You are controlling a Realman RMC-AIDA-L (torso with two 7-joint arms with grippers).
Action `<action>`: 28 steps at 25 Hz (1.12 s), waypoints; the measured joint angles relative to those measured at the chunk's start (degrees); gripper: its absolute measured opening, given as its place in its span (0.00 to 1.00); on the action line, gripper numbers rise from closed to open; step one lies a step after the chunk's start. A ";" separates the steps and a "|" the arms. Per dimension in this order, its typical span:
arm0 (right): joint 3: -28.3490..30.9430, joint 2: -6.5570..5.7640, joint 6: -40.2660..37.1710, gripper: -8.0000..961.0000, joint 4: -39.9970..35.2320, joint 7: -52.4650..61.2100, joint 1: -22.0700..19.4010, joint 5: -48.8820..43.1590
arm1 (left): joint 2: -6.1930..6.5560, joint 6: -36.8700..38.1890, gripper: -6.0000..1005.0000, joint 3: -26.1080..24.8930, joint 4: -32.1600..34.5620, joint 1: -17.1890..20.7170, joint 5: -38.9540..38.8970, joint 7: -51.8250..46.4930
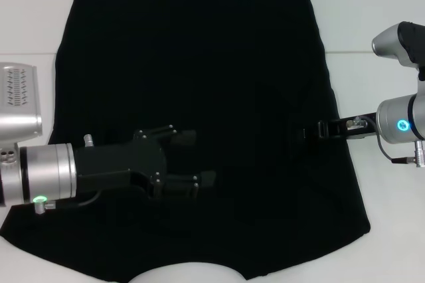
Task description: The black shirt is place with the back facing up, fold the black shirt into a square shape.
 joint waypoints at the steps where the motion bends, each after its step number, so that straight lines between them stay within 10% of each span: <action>1: 0.00 0.04 0.03 0.37 0.02 -0.03 0.01 0.04 | 0.01 -0.02 0.90 0.00 0.01 -0.03 0.04 0.00; 16: -0.10 0.74 0.57 0.05 0.04 -1.65 0.50 0.04 | 0.05 -0.34 0.90 0.00 0.03 0.04 0.01 0.00; 28: -0.10 0.82 0.28 0.01 -0.44 -1.84 0.39 0.34 | 0.05 0.00 0.90 0.00 0.03 0.01 -0.02 0.00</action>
